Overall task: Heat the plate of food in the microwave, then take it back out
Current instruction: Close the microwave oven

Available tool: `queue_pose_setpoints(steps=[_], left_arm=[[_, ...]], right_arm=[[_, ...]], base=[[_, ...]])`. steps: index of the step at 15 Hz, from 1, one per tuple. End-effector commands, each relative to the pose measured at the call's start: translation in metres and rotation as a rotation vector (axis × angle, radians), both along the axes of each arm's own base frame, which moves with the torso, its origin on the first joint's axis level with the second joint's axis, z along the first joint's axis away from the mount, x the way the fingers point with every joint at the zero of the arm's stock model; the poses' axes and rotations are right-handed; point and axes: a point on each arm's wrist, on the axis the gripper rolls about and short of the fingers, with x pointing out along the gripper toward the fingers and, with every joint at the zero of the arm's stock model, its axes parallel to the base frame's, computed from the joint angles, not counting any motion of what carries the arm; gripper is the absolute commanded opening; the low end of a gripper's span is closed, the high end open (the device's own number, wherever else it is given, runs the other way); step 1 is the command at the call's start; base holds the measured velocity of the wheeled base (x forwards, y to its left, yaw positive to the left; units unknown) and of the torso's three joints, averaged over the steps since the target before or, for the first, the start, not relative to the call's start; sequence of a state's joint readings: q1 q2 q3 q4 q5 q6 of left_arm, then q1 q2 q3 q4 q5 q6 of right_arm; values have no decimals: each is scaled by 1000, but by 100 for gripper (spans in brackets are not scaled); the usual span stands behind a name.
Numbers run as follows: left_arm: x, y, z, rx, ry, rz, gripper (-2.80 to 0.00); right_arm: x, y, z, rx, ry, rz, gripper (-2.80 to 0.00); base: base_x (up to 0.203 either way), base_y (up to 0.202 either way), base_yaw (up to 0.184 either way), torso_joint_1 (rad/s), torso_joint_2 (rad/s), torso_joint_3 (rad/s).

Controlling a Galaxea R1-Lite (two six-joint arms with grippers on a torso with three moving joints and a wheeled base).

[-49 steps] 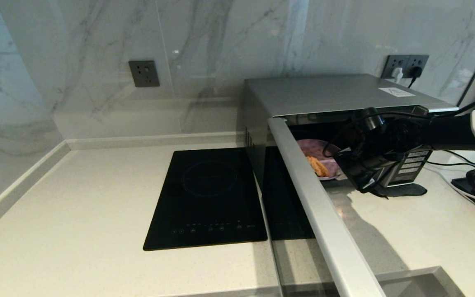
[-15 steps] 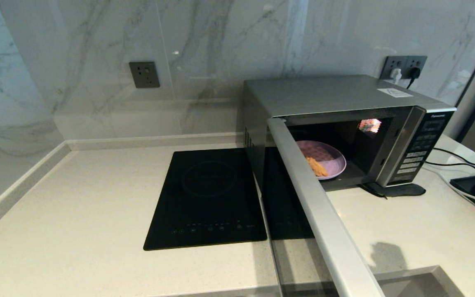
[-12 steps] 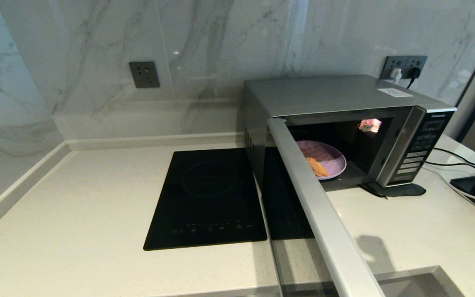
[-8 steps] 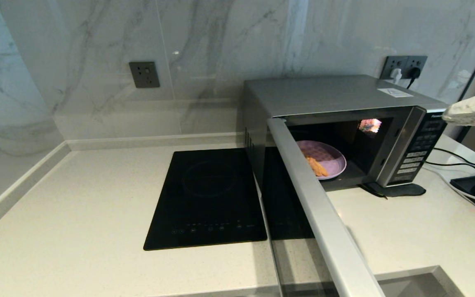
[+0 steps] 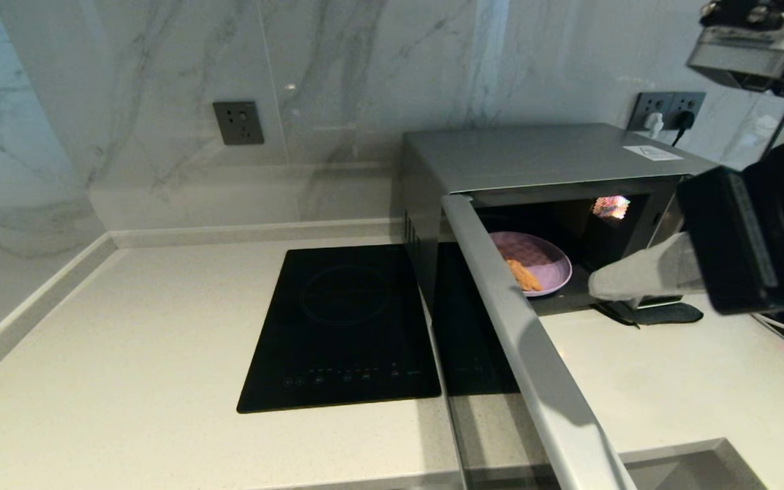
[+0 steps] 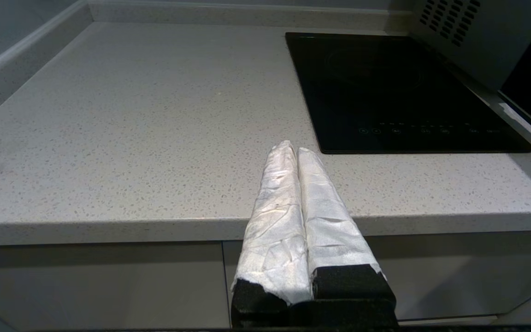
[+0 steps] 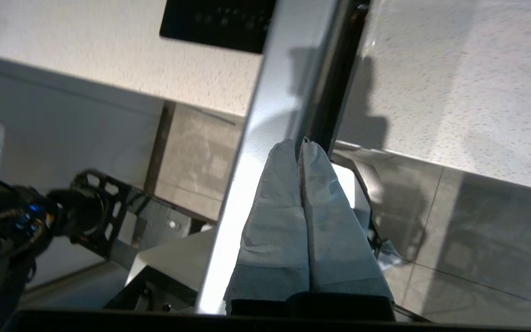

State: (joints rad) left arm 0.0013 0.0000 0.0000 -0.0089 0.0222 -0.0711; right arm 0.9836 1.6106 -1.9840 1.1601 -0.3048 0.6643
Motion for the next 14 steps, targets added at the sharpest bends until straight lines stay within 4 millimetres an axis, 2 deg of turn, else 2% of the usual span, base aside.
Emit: queue_pose_setpoints(steps=[1, 6, 14], left_arm=[[0, 0, 0, -1, 1, 1, -280], [0, 0, 0, -1, 1, 1, -280], [0, 0, 0, -1, 1, 1, -280]], right_arm=[[0, 28, -16, -65, 38, 61, -280], [-5, 56, -28, -104, 41, 114, -280], [-3, 61, -37, -163, 18, 51, -280]], base=[[0, 0, 0, 0, 0, 0], [0, 0, 0, 0, 0, 0], [0, 0, 0, 0, 0, 0]])
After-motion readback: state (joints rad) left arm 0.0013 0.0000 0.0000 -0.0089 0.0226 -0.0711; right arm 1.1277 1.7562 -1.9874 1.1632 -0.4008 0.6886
